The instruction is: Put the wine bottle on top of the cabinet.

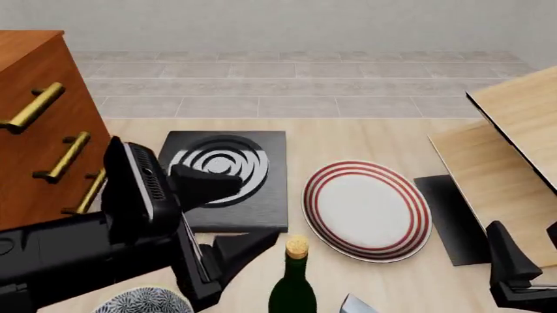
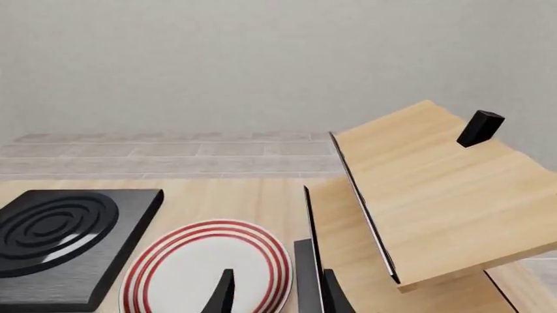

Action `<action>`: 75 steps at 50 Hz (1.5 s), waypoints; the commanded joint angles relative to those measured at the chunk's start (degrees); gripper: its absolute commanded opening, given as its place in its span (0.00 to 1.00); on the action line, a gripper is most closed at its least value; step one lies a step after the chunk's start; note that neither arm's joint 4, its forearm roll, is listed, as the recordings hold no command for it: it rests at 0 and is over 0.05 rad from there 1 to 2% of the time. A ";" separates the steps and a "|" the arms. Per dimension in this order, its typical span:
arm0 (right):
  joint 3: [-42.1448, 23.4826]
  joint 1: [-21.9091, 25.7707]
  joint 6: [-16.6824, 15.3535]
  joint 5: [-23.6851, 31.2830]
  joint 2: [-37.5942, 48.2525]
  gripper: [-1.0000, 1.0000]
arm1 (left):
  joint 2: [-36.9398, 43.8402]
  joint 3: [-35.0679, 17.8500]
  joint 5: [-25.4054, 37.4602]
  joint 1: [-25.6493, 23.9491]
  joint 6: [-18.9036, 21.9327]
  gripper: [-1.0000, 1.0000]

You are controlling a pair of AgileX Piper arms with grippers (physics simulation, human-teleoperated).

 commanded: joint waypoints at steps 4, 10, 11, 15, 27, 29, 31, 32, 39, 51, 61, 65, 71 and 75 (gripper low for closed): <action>0.00 -0.01 0.11 -0.29 0.38 1.00 | 2.37 -0.27 1.74 -1.34 -1.49 1.00; 0.00 0.00 -0.14 0.12 -0.27 1.00 | 4.19 -0.12 1.29 -2.11 -0.71 1.00; 0.00 -0.02 0.14 -0.15 0.28 1.00 | 4.73 -0.08 1.30 -2.16 -0.58 1.00; -0.01 0.01 -0.18 0.37 -0.56 1.00 | 7.80 -0.82 1.49 -3.89 -0.36 1.00; 0.00 -0.02 0.12 -0.36 0.47 1.00 | 11.59 -0.78 1.18 -6.02 -1.33 1.00; 0.00 0.00 -0.13 -0.07 -0.07 1.00 | 11.79 -0.70 1.27 -6.42 -1.20 1.00; -0.01 0.00 -0.13 0.04 -0.18 1.00 | 11.51 0.38 0.59 -5.12 1.60 1.00; -0.01 0.00 -0.13 0.04 -0.17 1.00 | 11.50 0.39 0.58 -5.12 1.60 1.00; -0.01 0.00 -0.07 -0.27 0.20 1.00 | 12.17 0.26 -0.01 -5.60 0.07 1.00; 0.00 0.01 -0.12 -0.20 0.08 1.00 | 12.44 -0.07 -1.28 -5.42 0.93 1.00; -0.01 -0.01 0.01 -0.28 0.29 1.00 | 12.51 -0.17 -1.93 -5.62 1.62 1.00; -0.01 0.00 -0.11 0.03 -0.15 1.00 | 13.23 -0.27 -2.52 -6.04 1.55 1.00; 0.00 -0.01 -0.02 -0.41 0.37 1.00 | 13.86 -0.98 -2.51 -6.93 1.70 1.00; -0.01 -0.01 0.06 -0.14 0.20 1.00 | 14.18 -0.95 -2.85 -7.19 1.45 1.00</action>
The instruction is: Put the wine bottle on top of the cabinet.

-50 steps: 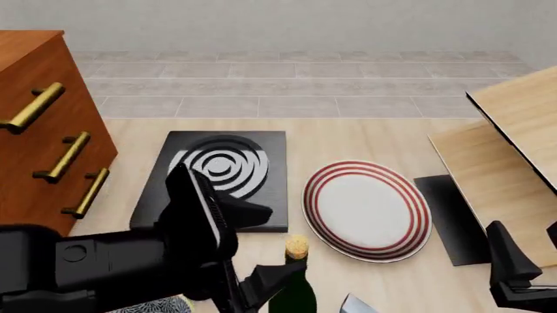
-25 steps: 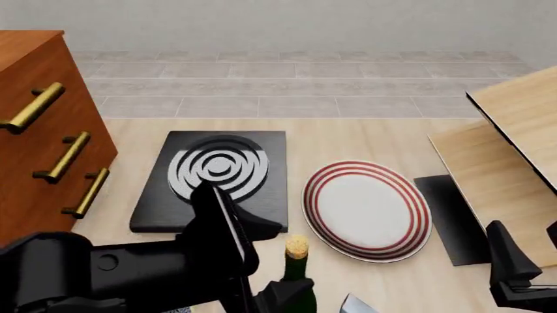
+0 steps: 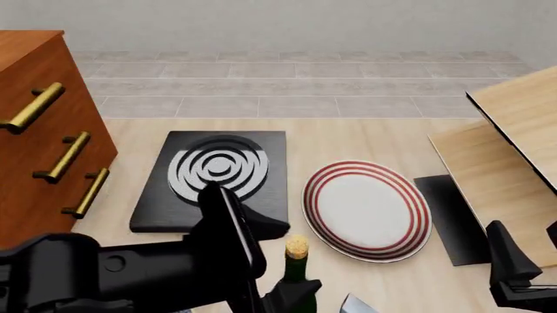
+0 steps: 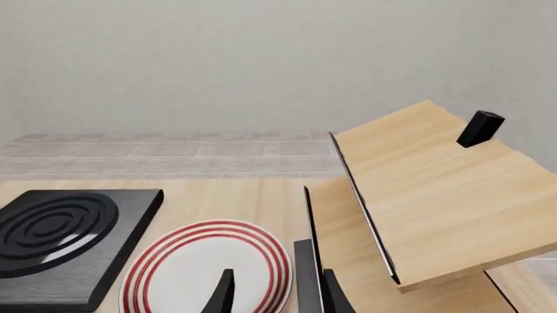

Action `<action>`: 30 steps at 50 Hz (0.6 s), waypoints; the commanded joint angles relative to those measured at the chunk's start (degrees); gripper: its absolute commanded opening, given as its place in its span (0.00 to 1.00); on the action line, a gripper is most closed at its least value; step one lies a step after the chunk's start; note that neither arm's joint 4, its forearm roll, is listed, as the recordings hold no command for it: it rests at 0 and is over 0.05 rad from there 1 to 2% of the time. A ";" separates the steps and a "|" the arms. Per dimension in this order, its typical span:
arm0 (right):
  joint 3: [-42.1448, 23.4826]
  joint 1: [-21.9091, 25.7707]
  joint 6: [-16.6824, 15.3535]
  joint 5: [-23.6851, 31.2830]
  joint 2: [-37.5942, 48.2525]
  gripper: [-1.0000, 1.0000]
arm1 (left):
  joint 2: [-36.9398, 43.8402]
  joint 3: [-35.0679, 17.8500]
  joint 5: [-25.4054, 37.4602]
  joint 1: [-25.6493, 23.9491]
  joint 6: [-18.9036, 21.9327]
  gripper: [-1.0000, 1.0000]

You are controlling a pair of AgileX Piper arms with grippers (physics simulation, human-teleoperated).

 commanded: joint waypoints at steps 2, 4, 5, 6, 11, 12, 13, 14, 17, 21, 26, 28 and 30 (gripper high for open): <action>-0.01 0.01 -0.01 0.33 -0.34 1.00 | 0.84 -0.50 -0.66 -1.09 -0.10 1.00; -0.04 0.01 -0.06 0.73 -0.76 1.00 | 0.80 -0.85 -0.29 -1.30 -0.24 1.00; -0.04 0.01 -0.06 0.74 -0.77 1.00 | 0.80 -0.85 -0.29 -1.30 -0.24 1.00; -0.03 0.00 0.04 0.47 -0.40 1.00 | 0.84 -0.89 -0.35 -1.39 -0.41 1.00; 0.00 0.01 -0.03 0.06 -0.09 1.00 | 0.93 -0.23 -1.36 -1.27 -0.62 1.00; 0.01 0.00 0.07 -0.15 0.22 1.00 | 0.91 -0.10 -1.51 -1.13 -0.65 1.00; 0.00 0.00 0.05 -0.12 0.17 1.00 | 0.62 -0.45 -1.01 -1.02 -0.67 1.00; 0.00 0.01 -0.03 -0.12 0.09 1.00 | 0.46 -0.48 -0.89 -0.88 -0.66 1.00; 0.01 0.00 0.01 -0.21 0.22 1.00 | -0.08 -0.53 -0.51 -0.36 -0.53 1.00; 0.00 0.01 -0.05 0.01 -0.05 1.00 | -0.68 0.12 -1.02 0.20 -0.07 0.00; 0.01 0.00 -0.04 -0.59 0.54 1.00 | -1.35 -0.34 -0.21 0.57 0.23 0.00; 0.01 0.00 0.07 -0.59 0.66 1.00 | -1.34 -0.25 -0.36 0.56 0.22 0.00; 0.00 0.00 0.03 -0.41 0.44 1.00 | -1.23 -0.02 -0.69 0.58 0.25 0.00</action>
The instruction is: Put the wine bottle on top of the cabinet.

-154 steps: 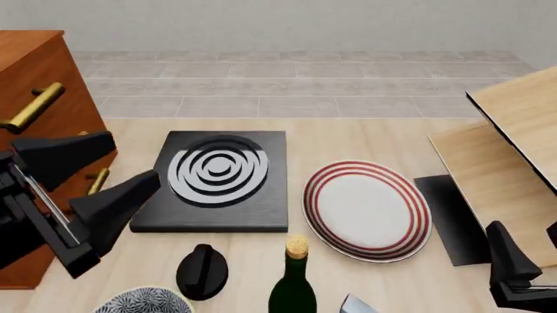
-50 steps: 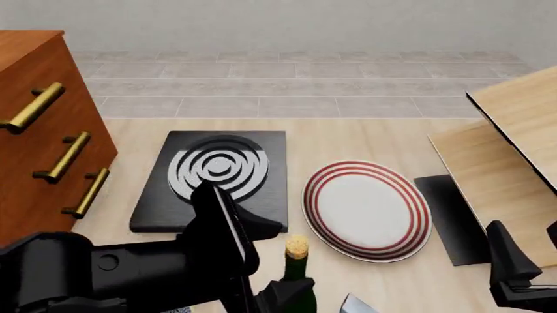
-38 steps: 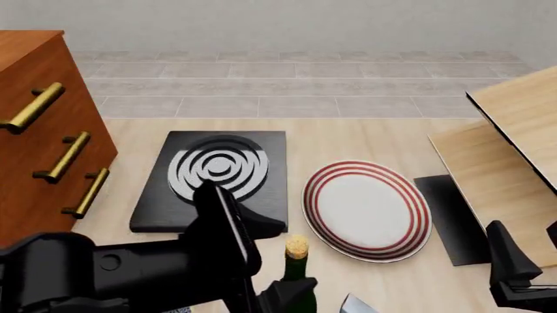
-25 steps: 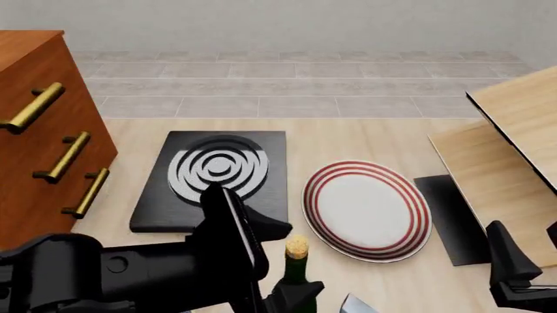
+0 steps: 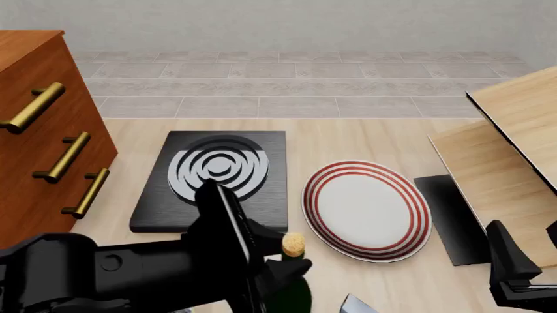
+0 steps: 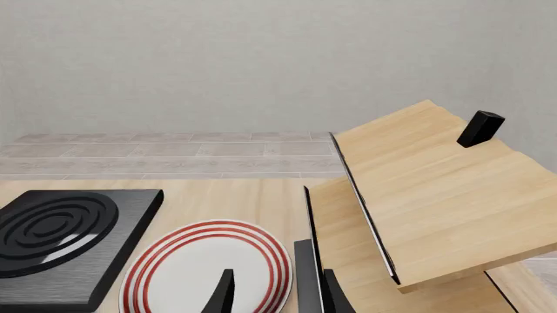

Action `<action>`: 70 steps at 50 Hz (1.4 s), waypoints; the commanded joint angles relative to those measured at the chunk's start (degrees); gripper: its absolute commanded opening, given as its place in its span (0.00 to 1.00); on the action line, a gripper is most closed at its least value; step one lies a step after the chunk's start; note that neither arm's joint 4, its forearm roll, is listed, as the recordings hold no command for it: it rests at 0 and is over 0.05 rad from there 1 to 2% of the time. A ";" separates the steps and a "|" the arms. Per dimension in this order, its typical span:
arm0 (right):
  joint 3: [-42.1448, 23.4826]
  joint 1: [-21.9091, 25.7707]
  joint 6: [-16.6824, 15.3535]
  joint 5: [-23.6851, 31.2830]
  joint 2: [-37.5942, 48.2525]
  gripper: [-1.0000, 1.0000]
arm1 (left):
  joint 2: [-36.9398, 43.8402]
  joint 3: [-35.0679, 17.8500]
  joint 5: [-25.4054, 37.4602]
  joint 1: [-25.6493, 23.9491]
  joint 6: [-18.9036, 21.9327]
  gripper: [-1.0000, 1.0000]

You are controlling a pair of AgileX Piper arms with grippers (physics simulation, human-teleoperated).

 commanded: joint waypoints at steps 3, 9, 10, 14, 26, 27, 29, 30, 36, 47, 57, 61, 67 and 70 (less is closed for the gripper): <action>0.00 0.00 -0.05 -0.08 0.03 1.00 | -0.90 -0.12 -0.04 0.59 0.70 0.00; 0.01 0.00 -0.02 -0.42 0.40 1.00 | -1.36 -1.04 0.74 0.84 0.42 0.00; 0.01 -0.01 0.04 -0.48 0.52 1.00 | -1.88 -1.32 1.00 1.05 -0.24 0.00; 0.00 0.00 -0.02 0.06 -0.08 1.00 | -1.94 -1.57 1.01 1.08 -0.05 0.00; -0.01 -0.01 0.02 0.25 -0.23 1.00 | -4.62 -6.42 5.91 1.86 1.21 0.00; -0.01 0.00 0.03 0.24 -0.21 1.00 | -4.74 -6.59 6.12 1.98 1.11 0.00; 0.00 0.01 -0.05 0.24 -0.29 1.00 | -4.98 -6.73 6.41 2.35 1.43 0.00; 0.00 0.01 -0.04 0.19 -0.23 1.00 | -5.26 -6.87 6.58 2.62 1.59 0.00; 0.00 0.01 -0.03 0.36 -0.39 1.00 | -6.22 -8.88 8.91 3.38 1.34 0.00; -0.01 0.00 0.01 0.54 -0.52 1.00 | -8.24 -12.43 13.32 4.79 2.25 0.00; -0.01 0.00 -0.01 0.39 -0.40 1.00 | -10.18 -16.77 17.71 7.82 2.33 0.00; 0.00 0.00 -0.02 0.53 -0.54 1.00 | -10.52 -17.63 18.85 8.63 2.45 0.00; -0.01 0.00 -0.02 0.75 -0.76 1.00 | -10.72 -19.13 21.21 9.18 3.26 0.00; 0.00 0.00 0.02 0.47 -0.45 1.00 | -11.11 -21.21 23.70 9.79 3.23 0.00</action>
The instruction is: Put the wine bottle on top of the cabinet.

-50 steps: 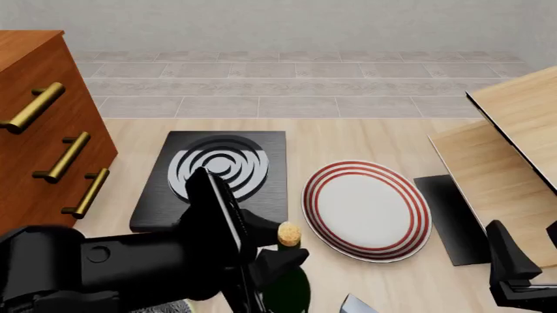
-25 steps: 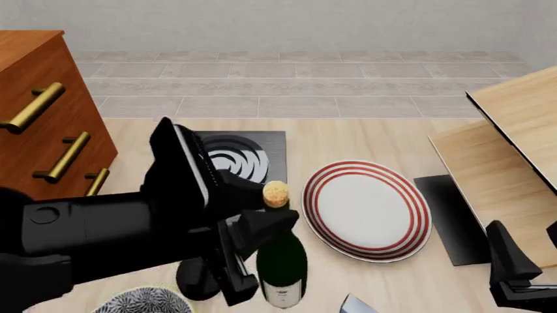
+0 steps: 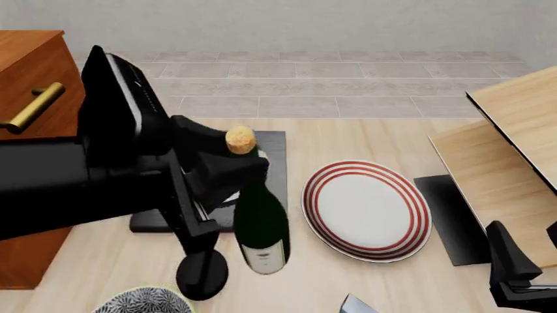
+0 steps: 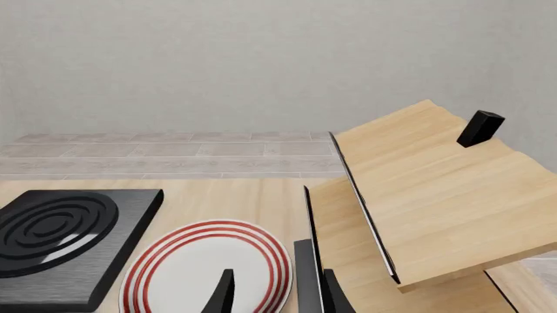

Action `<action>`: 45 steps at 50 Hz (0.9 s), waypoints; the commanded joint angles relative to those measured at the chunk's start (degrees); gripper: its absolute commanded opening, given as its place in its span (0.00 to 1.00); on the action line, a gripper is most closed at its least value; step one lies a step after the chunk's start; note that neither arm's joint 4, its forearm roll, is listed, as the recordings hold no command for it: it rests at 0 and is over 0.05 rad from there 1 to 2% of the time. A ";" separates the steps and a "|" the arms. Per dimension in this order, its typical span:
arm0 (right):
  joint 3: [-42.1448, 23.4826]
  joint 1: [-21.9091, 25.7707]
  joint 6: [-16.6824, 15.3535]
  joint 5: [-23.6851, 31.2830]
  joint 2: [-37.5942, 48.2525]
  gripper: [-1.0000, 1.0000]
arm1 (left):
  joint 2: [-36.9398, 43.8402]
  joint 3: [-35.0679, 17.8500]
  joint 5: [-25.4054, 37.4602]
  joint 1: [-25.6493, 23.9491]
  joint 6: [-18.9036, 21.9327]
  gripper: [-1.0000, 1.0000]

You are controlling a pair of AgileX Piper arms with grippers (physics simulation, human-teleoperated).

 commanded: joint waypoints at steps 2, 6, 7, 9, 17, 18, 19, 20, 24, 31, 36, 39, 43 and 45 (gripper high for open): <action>0.00 0.00 -0.02 0.03 -0.05 1.00 | -1.95 -5.83 6.68 2.76 0.97 0.00; 0.01 0.00 0.02 -0.32 0.33 1.00 | -2.79 -6.71 8.97 3.97 1.18 0.00; 0.01 0.00 0.00 -0.29 0.28 1.00 | -2.84 -6.78 9.41 4.14 1.42 0.00; 0.01 0.00 0.00 -0.12 0.12 1.00 | -2.64 -7.49 10.95 4.36 2.19 0.00; 0.01 0.00 0.00 -0.20 0.19 1.00 | -2.51 -13.36 17.40 6.98 2.92 0.00; 0.00 0.00 -0.01 -0.15 0.14 1.00 | -2.20 -14.48 18.61 7.00 2.68 0.00; 0.01 0.00 0.01 -0.29 0.29 1.00 | -1.86 -15.47 19.68 7.00 2.77 0.00; 0.01 0.00 0.02 -0.29 0.30 1.00 | -1.78 -15.96 20.12 7.13 2.78 0.00; 0.00 0.00 0.00 0.03 -0.03 1.00 | -1.29 -18.24 22.17 8.02 1.83 0.00; -0.01 0.00 0.01 0.21 -0.19 1.00 | -1.29 -19.92 25.05 9.40 0.89 0.00; -0.01 0.00 0.01 0.00 0.01 1.00 | -0.93 -21.29 27.38 8.92 -0.99 0.00; 0.00 0.00 -0.02 -0.03 0.01 1.00 | -1.04 -21.88 28.72 10.12 -0.31 0.00; 0.00 0.00 0.00 -0.02 0.02 1.00 | -1.21 -23.27 30.65 11.31 0.16 0.00; 0.00 0.01 -0.01 -0.15 0.14 1.00 | -1.34 -24.58 32.08 12.10 -0.06 0.00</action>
